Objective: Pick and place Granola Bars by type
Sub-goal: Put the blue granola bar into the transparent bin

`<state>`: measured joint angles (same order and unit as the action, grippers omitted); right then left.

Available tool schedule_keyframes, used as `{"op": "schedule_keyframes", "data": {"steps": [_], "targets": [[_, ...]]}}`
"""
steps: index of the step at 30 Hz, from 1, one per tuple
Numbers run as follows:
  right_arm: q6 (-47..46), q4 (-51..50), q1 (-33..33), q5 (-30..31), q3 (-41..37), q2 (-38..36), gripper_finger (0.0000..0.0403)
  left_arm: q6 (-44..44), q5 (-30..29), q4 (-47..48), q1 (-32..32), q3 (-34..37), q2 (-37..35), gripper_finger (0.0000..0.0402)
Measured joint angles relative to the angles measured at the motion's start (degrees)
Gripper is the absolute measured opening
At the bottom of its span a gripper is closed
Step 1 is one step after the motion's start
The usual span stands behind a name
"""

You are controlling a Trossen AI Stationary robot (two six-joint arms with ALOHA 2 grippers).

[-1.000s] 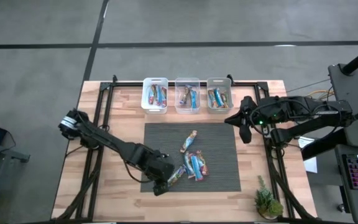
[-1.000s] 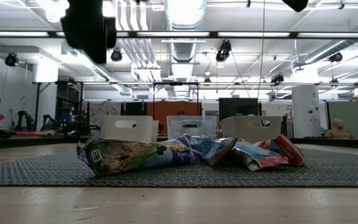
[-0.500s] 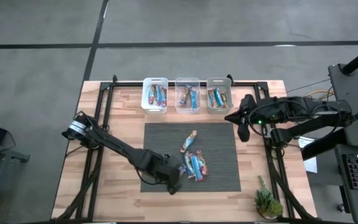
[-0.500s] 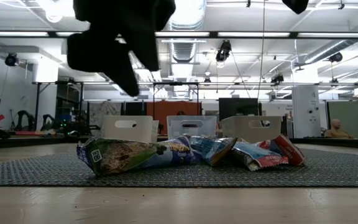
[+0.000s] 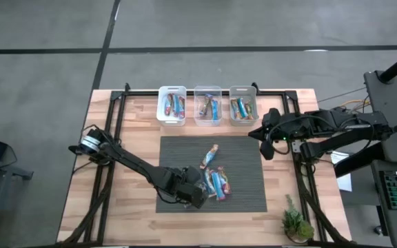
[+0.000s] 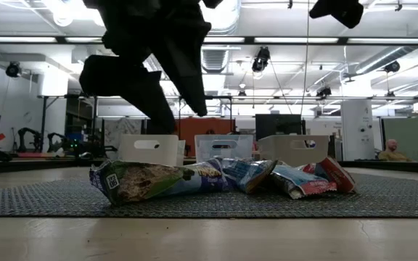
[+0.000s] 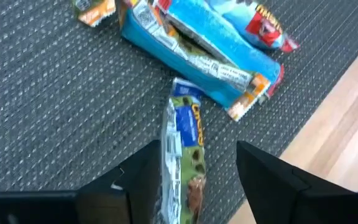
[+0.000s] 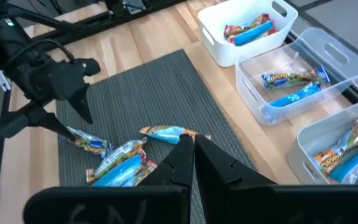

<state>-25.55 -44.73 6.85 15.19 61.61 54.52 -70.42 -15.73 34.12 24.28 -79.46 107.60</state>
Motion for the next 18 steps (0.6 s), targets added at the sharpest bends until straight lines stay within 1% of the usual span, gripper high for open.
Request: {"op": "schedule_keyframes", "data": {"steps": [6, 14, 18], "targets": [[-1.06, 0.0, 0.0, -0.01, -0.79, 0.0, 0.0008, 0.42, -0.51, -0.11, -0.4, -0.11, 2.59, 0.019], [-0.97, 0.06, 0.0, 0.03, -0.29, 0.0, 0.0008, 0.24, 1.0, -1.16, -0.38, -0.13, 5.19, 0.019], [-0.82, 0.06, 0.0, 0.05, -0.29, 0.0, 0.0008, 0.63, 2.96, -1.18, -0.38, -0.13, 5.91, 0.019]]}}
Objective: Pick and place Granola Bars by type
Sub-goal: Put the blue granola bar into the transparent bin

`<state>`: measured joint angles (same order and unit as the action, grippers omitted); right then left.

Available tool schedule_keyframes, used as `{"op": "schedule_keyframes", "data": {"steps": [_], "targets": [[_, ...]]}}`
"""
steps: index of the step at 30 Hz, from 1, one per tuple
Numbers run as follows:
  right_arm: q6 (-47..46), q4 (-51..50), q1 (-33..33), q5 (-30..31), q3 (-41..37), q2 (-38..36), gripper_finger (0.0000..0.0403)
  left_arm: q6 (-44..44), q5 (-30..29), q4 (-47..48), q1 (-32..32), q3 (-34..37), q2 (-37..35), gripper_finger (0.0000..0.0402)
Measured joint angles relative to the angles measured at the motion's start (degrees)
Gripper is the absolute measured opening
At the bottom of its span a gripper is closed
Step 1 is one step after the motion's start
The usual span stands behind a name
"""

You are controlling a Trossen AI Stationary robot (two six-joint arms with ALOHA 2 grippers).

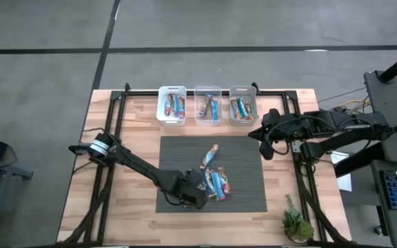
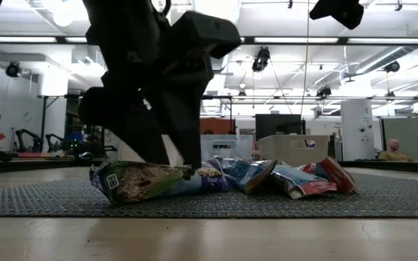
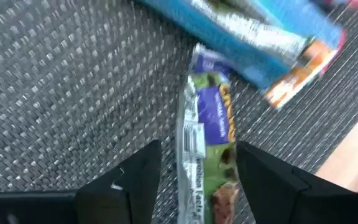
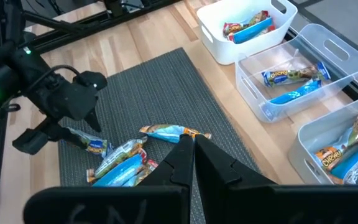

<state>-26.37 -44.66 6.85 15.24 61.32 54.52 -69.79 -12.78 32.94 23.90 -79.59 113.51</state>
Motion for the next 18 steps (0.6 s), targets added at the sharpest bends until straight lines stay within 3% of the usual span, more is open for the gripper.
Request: {"op": "schedule_keyframes", "data": {"steps": [18], "targets": [[0.47, -0.02, 0.0, 0.06, 0.0, 0.0, 0.0008, 1.78, 3.73, -0.39, -0.2, 0.0, 1.71, 0.018]]}}
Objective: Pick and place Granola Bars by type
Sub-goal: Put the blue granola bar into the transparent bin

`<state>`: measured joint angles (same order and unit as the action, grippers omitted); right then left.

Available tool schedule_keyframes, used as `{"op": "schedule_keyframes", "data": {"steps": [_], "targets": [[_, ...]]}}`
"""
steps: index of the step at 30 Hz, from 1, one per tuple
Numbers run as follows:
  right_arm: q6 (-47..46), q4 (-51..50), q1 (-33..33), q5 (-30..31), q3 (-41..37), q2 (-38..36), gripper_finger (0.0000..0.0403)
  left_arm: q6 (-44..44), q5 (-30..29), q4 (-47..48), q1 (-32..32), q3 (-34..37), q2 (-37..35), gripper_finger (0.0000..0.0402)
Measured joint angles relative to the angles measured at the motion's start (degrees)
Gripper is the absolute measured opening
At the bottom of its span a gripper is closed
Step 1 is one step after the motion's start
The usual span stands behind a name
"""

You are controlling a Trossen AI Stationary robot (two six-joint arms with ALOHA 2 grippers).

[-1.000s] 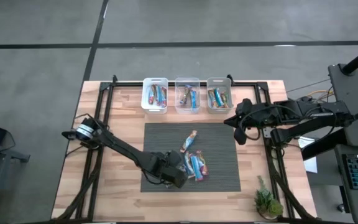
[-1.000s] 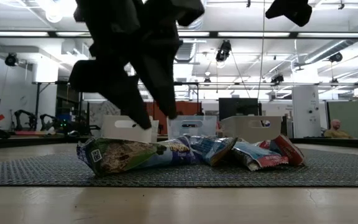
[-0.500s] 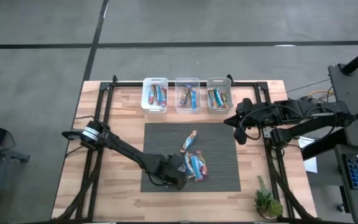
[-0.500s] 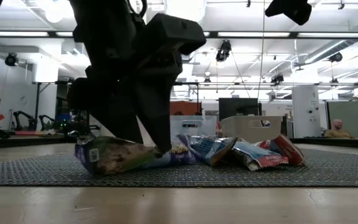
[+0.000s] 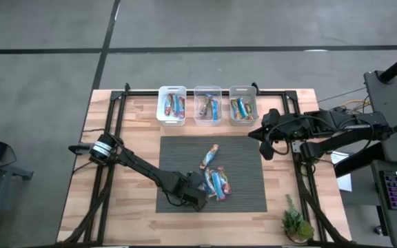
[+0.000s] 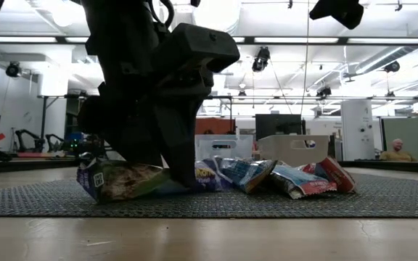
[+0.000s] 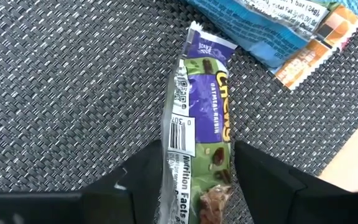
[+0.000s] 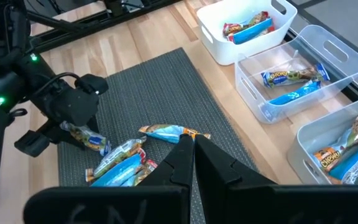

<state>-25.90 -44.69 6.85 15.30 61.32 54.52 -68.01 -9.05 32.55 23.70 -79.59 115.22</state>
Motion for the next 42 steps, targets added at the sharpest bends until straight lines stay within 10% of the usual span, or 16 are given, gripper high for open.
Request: {"op": "schedule_keyframes", "data": {"steps": [20, 42], "targets": [[-0.03, 0.0, 0.0, -0.01, 0.0, 0.0, 0.0008, 0.64, 1.0, 0.56, -0.02, -1.56, -0.06, 0.0093], [-0.34, 0.02, -0.01, -0.1, 0.0, 0.0, 0.0008, 15.89, -13.71, 27.52, -5.39, -25.26, -7.18, 0.0087]]}}
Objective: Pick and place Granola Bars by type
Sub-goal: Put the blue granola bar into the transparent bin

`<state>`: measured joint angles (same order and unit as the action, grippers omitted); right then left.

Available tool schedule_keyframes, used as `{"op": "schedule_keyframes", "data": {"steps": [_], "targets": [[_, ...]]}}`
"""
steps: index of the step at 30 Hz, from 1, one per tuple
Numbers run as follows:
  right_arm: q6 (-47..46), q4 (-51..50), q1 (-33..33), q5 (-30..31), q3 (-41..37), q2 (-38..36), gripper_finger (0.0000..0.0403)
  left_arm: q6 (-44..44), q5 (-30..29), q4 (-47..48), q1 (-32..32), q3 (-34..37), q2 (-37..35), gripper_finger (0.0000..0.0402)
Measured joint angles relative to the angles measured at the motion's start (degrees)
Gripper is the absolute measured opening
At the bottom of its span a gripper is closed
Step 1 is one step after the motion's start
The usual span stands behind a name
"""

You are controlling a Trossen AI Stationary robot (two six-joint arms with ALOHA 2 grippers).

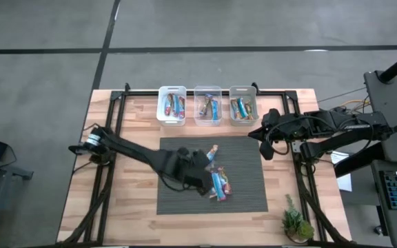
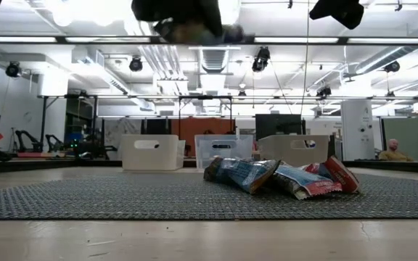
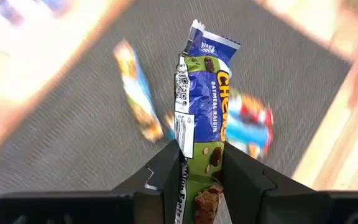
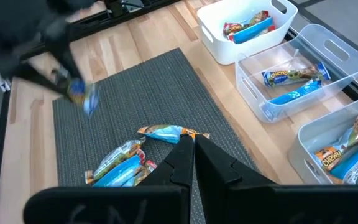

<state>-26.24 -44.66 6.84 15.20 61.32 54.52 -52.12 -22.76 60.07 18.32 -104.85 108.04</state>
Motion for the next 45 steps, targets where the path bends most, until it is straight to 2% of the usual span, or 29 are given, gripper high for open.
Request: {"op": "schedule_keyframes", "data": {"steps": [12, 19, 24, 35, 45], "targets": [[-0.41, 0.33, -0.01, -0.04, 0.0, 0.0, 0.0008, 1.44, -5.6, -0.73, -13.66, -0.04, -9.73, 0.0087], [-0.41, 0.46, -0.01, -0.05, 0.0, -0.01, 0.0008, 5.91, -5.08, -9.18, -23.47, -0.01, -10.27, 0.0087], [-1.01, 0.48, -0.01, -0.05, 0.0, -0.01, 0.0008, 10.38, 0.24, -15.83, -30.13, 0.03, -9.26, 0.0087], [-2.8, 0.44, -0.01, -0.09, 0.0, -0.02, 0.0008, 10.79, 8.36, -20.01, -42.59, 0.14, -4.83, 0.0087], [-3.41, 0.44, -0.01, 0.26, 0.0, -0.02, 0.0008, 8.64, 17.89, -27.43, -46.03, 0.14, 2.3, 0.0087]]}}
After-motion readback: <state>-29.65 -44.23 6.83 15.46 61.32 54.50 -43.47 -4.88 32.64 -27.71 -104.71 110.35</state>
